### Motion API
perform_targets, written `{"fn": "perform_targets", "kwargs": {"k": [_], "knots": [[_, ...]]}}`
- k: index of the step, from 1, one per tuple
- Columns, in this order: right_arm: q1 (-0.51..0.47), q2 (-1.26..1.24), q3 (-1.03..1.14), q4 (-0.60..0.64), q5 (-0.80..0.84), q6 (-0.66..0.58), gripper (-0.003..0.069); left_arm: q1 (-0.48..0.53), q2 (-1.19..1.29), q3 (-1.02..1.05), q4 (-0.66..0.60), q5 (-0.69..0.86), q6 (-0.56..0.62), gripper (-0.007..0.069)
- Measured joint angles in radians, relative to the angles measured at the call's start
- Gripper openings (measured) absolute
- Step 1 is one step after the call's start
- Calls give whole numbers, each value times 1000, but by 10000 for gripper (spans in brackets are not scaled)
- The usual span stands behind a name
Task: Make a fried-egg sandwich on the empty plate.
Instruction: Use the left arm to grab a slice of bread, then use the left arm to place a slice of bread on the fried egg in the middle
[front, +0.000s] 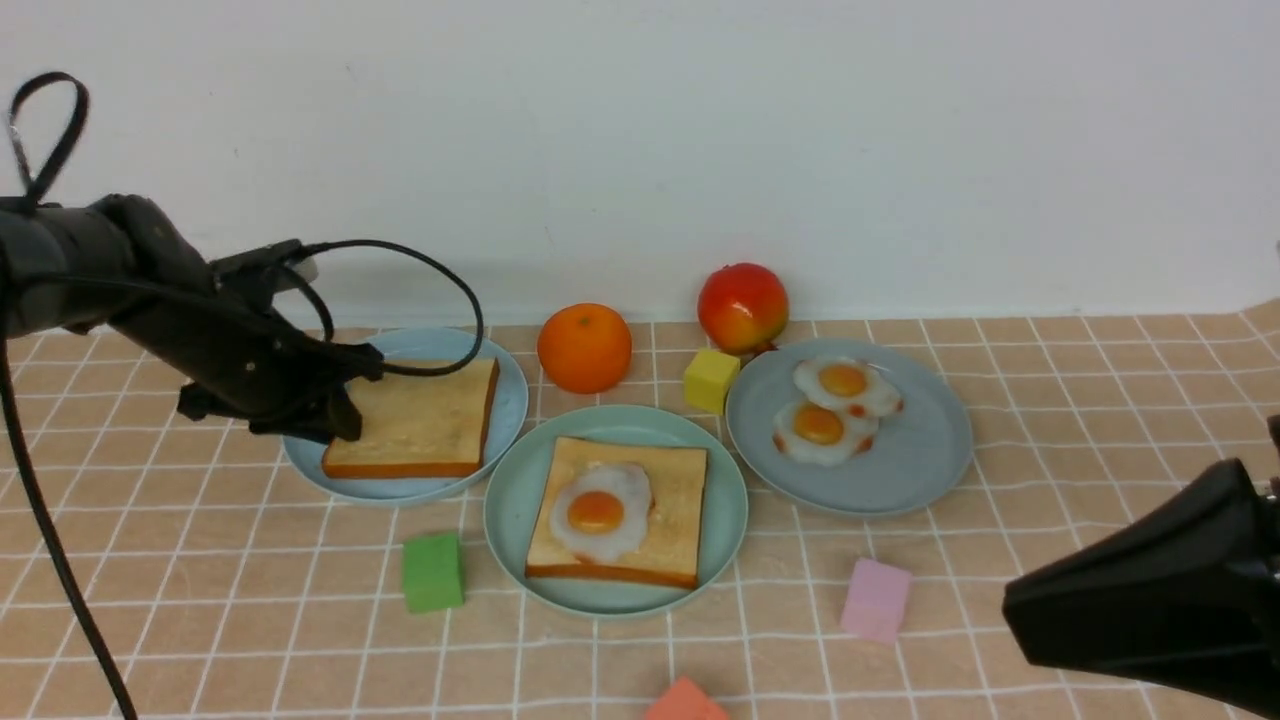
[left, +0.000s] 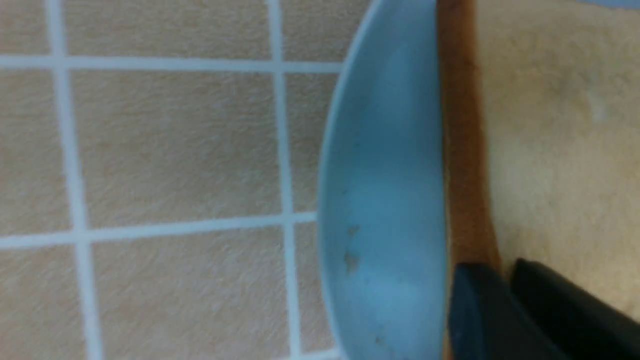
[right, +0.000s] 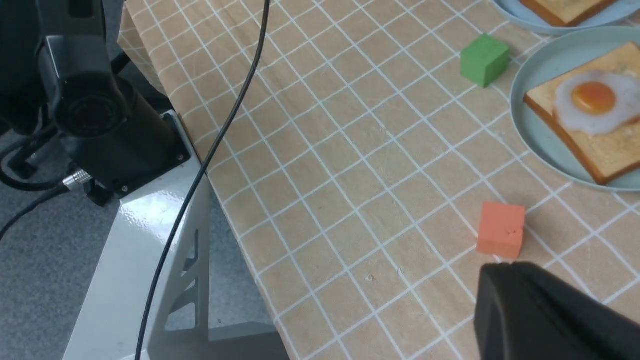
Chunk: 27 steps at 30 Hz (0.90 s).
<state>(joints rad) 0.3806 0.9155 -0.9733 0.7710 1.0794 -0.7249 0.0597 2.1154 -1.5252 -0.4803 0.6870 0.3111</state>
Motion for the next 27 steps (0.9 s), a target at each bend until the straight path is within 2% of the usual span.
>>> {"fn": "perform_targets", "kwargs": {"k": [2,6,11,14,15,18,24,27], "knots": [[0,0,0,0,0,1,1,21,-40,1,0,34,-14,-6],[0,0,0,0,0,1,1,53,-150,12,-26,70,-21,-7],[0,0,0,0,-1,-3,1,32,-329,145,-204,83,57,-7],[0,1,0,0,-23,-5,4,-62,-384,293,-401,77,179,-9],[0,1,0,0,-25,-5,4,-68,-385,302,-401,77,187,-9],[0,1,0,-3,-63,-5,8,-178,-359,426,-571,42,331,-9],[0,1,0,-2,-61,-5,14,-254,-264,451,-702,-87,483,-9],[0,1,0,1,-37,-5,14,-266,-211,451,-742,-134,521,-5]]}}
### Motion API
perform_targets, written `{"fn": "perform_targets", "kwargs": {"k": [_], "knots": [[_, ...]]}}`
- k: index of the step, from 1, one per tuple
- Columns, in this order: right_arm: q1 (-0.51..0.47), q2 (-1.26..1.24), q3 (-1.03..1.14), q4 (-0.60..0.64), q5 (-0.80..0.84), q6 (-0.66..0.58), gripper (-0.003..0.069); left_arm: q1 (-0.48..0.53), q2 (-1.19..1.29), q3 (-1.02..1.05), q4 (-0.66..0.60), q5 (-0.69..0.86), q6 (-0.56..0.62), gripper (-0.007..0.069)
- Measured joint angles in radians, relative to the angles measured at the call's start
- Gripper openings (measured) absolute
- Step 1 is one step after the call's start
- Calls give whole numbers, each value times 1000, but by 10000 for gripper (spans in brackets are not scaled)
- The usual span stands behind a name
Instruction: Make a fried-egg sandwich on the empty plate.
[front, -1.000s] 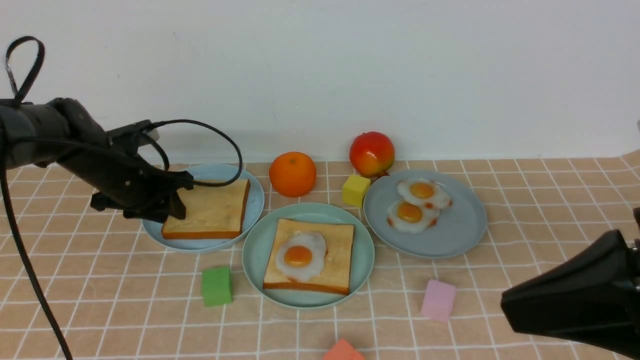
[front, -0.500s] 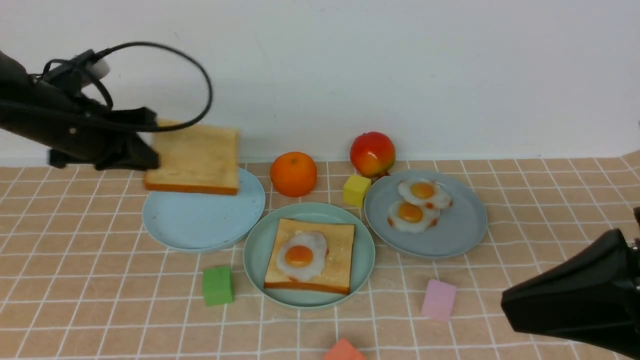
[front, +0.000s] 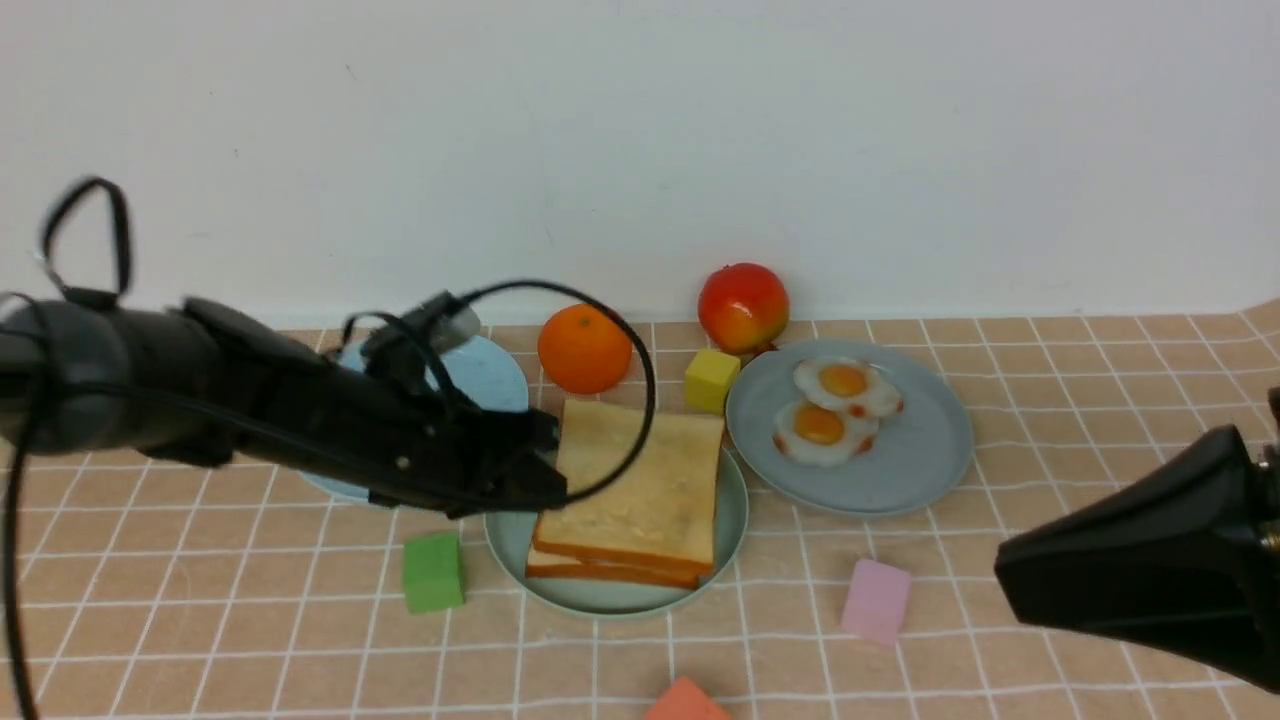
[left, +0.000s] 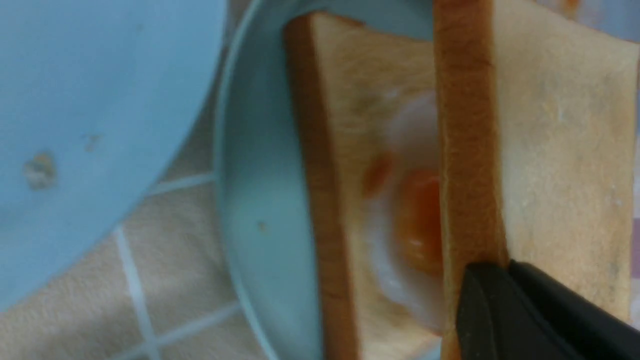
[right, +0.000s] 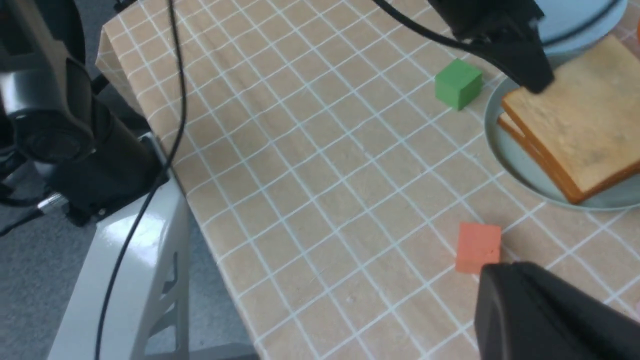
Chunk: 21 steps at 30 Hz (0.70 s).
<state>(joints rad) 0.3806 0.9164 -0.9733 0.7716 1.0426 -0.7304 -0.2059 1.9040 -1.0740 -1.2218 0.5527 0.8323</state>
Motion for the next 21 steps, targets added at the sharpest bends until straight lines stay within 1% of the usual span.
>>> {"fn": "perform_targets", "kwargs": {"k": [4,5,6,7,9,11,12,14,16,17,18,19,20,21], "knots": [[0,0,0,7,24,0,18,-1,26,0,-24,-38,-12,25],[0,0,0,9,32,0,20,-1,26,0,-25,-39,-17,60],[0,0,0,10,34,0,20,-1,26,0,-25,-39,-16,65],[0,0,0,10,35,0,23,-1,26,0,-19,-39,-19,112],[0,0,0,10,35,0,25,-1,26,0,-11,-38,-20,163],[0,0,0,-1,32,3,28,-1,14,0,18,-30,-32,274],[0,0,0,-7,28,12,29,2,6,0,29,-22,-39,300],[0,0,0,-31,12,58,32,13,-27,0,67,13,-67,382],[0,0,0,-73,-17,119,32,28,-63,0,107,48,-89,426],[0,0,1,-83,-20,127,32,33,-73,0,112,58,-96,435],[0,-1,6,-129,-61,197,34,56,-118,0,151,97,-131,460],[0,-6,13,-155,-93,233,36,71,-149,0,168,121,-157,468],[0,-7,15,-161,-93,241,36,77,-161,0,171,132,-167,470],[0,-26,45,-197,-172,303,38,99,-211,0,190,169,-207,474]]}}
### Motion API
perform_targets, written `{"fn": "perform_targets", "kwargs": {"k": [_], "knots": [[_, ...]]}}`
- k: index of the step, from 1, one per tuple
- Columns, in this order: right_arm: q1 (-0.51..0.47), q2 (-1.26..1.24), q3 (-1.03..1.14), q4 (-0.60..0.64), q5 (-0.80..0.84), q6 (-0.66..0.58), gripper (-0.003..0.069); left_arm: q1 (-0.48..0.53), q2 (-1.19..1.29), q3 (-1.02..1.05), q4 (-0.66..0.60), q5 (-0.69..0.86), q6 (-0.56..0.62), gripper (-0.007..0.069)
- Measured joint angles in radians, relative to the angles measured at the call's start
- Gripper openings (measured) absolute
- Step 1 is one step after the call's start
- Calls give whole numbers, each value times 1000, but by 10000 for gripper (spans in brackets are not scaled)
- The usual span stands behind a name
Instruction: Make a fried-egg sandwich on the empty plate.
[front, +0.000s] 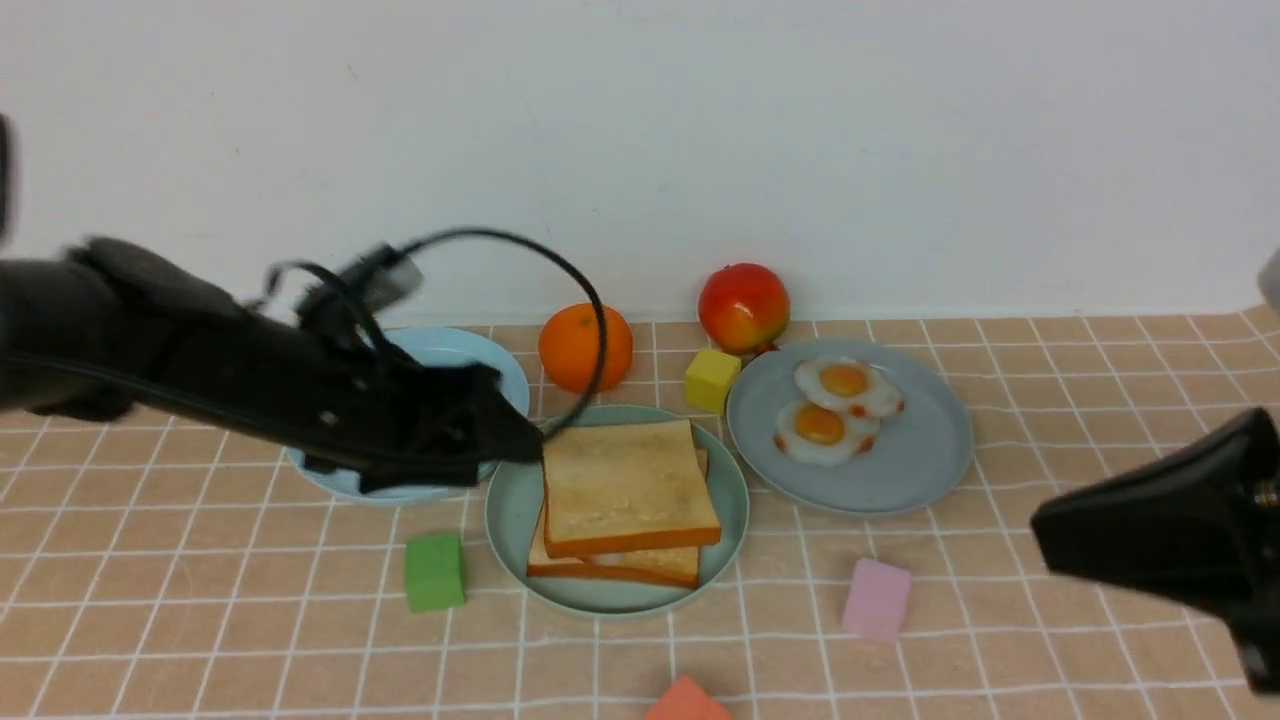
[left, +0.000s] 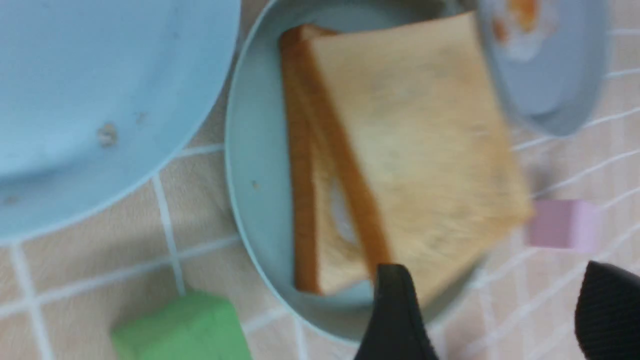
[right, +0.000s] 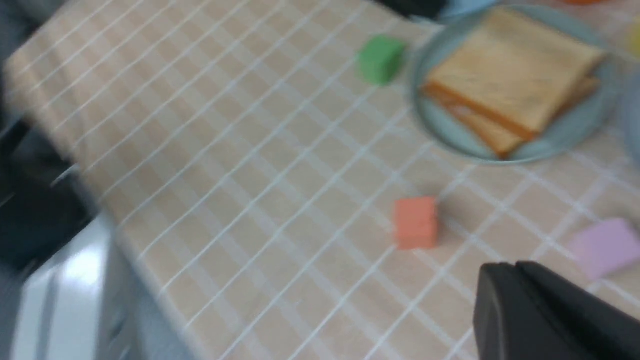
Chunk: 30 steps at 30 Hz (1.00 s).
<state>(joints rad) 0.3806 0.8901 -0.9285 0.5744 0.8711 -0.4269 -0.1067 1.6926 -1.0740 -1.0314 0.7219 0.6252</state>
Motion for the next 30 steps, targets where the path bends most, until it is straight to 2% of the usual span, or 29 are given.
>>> {"fn": "perform_targets", "kwargs": {"k": [3,7,10,13,18,21,24,27,30], "knots": [[0,-65,93,-24,-119,70,38,16,-92,1,6,66,-44,467],[0,-183,233,-29,-274,75,40,5,-189,6,-8,146,-43,420],[0,-353,408,-25,-405,58,40,2,-313,7,8,251,-37,312],[0,-499,557,-17,-510,56,43,2,-467,31,79,328,-44,172],[0,-667,724,-13,-697,44,46,2,-762,204,206,373,-169,-11],[0,-711,782,-10,-760,41,50,2,-899,296,241,374,-233,-13],[0,-738,848,-9,-801,40,56,2,-1157,435,264,368,-344,-13],[0,-740,883,-6,-802,40,61,2,-1345,492,312,353,-469,-13],[0,-740,891,-6,-802,39,63,2,-1433,500,376,349,-559,-13]]}}
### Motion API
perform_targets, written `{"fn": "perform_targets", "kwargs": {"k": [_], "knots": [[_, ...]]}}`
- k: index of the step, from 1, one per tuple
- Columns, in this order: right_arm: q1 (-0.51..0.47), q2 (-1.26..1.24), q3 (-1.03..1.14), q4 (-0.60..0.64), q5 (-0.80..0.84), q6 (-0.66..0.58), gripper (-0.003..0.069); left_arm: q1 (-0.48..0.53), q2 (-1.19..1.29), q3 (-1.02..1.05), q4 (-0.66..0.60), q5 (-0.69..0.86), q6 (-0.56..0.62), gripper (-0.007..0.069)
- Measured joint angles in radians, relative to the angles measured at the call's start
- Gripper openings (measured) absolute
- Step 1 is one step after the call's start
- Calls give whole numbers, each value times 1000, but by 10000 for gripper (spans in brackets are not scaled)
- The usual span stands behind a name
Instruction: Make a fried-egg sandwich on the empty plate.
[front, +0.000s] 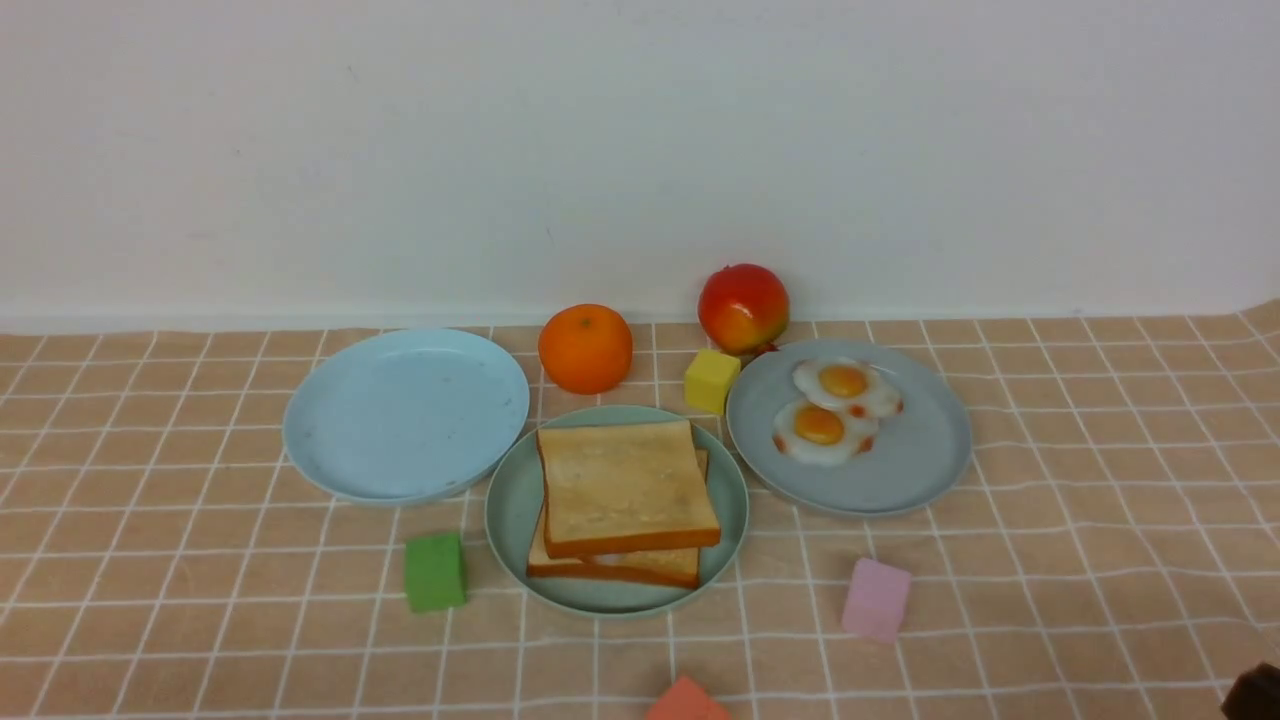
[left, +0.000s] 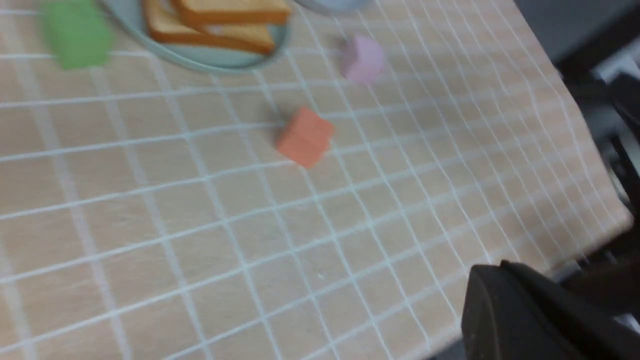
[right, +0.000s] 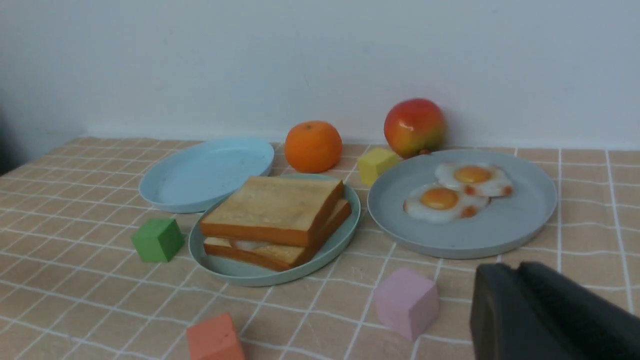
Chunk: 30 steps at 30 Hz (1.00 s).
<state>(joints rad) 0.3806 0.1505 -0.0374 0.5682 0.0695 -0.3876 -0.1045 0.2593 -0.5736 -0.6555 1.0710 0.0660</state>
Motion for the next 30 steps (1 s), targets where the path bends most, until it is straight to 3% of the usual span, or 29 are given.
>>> {"fn": "perform_targets", "kwargs": {"k": [6,21,24,26,30], "knots": [[0,0,2,0,-1,-2,64,0,-102,5,198,-22,-93,-13],[0,0,2,1,0,-2,85,0,-102,7,311,-32,-92,-13],[0,0,2,1,0,-2,85,0,-107,68,399,-196,-66,-13],[0,0,2,1,0,-2,85,19,-162,201,432,-383,-66,-13],[0,0,2,1,0,-2,85,76,-258,388,467,-553,-109,-13]]}}
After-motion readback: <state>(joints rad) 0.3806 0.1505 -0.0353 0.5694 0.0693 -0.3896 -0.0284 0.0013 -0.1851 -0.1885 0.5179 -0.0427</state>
